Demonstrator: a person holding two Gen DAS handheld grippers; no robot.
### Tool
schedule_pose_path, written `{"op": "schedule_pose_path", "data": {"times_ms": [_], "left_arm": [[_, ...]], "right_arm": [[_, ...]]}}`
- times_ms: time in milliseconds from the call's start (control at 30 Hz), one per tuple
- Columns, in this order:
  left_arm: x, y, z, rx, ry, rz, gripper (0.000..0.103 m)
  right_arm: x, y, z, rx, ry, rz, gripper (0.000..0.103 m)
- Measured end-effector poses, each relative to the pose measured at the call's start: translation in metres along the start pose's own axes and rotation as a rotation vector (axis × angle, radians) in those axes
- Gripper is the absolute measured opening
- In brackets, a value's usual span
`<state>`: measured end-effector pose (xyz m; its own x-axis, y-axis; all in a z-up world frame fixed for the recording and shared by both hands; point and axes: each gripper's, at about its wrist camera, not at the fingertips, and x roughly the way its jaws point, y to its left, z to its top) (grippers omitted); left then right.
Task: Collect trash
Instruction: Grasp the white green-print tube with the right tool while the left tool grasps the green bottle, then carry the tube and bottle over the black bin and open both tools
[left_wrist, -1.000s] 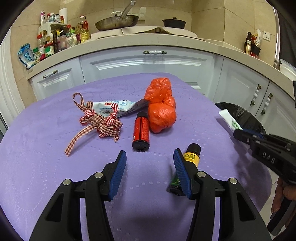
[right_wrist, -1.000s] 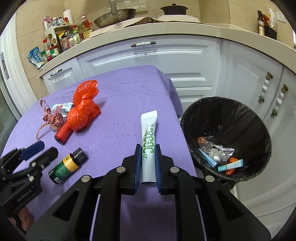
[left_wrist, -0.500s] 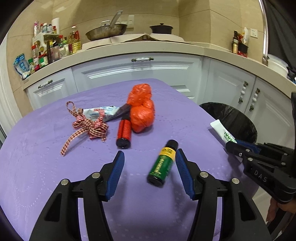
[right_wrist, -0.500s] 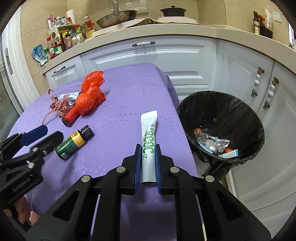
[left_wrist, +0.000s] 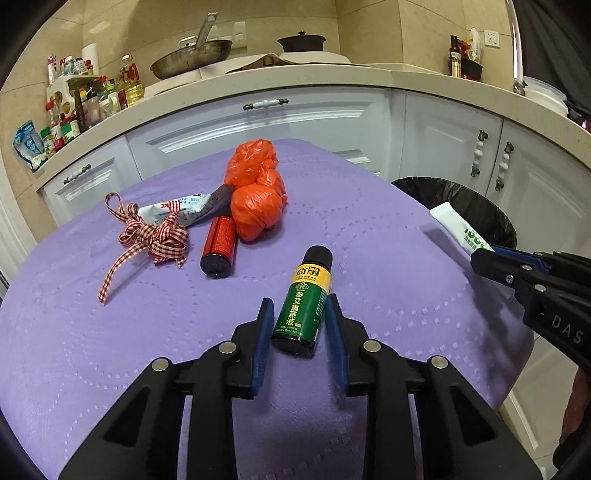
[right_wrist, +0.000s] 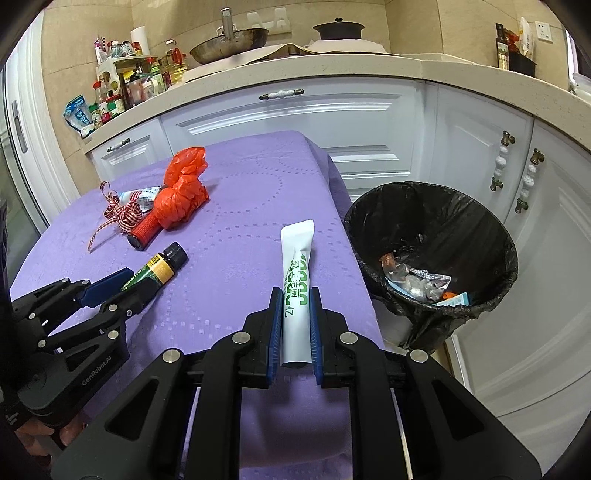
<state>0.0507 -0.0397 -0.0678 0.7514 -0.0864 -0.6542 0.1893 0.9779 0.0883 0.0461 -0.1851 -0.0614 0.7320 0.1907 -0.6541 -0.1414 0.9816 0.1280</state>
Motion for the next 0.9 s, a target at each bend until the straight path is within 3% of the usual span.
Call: {"op": "schedule_pose_path", "data": {"times_ms": [367, 900], "left_arm": [[-0.01, 0.003, -0.001, -0.042, -0.037, 0.029, 0.025], [-0.031, -0.007, 0.027, -0.05, -0.176, 0.071, 0.024]], "right_arm": [[-0.002, -0.001, 0.0, -0.004, -0.02, -0.003, 0.014], [-0.008, -0.018, 0.013, 0.003, -0.074, -0.054, 0.014]]}}
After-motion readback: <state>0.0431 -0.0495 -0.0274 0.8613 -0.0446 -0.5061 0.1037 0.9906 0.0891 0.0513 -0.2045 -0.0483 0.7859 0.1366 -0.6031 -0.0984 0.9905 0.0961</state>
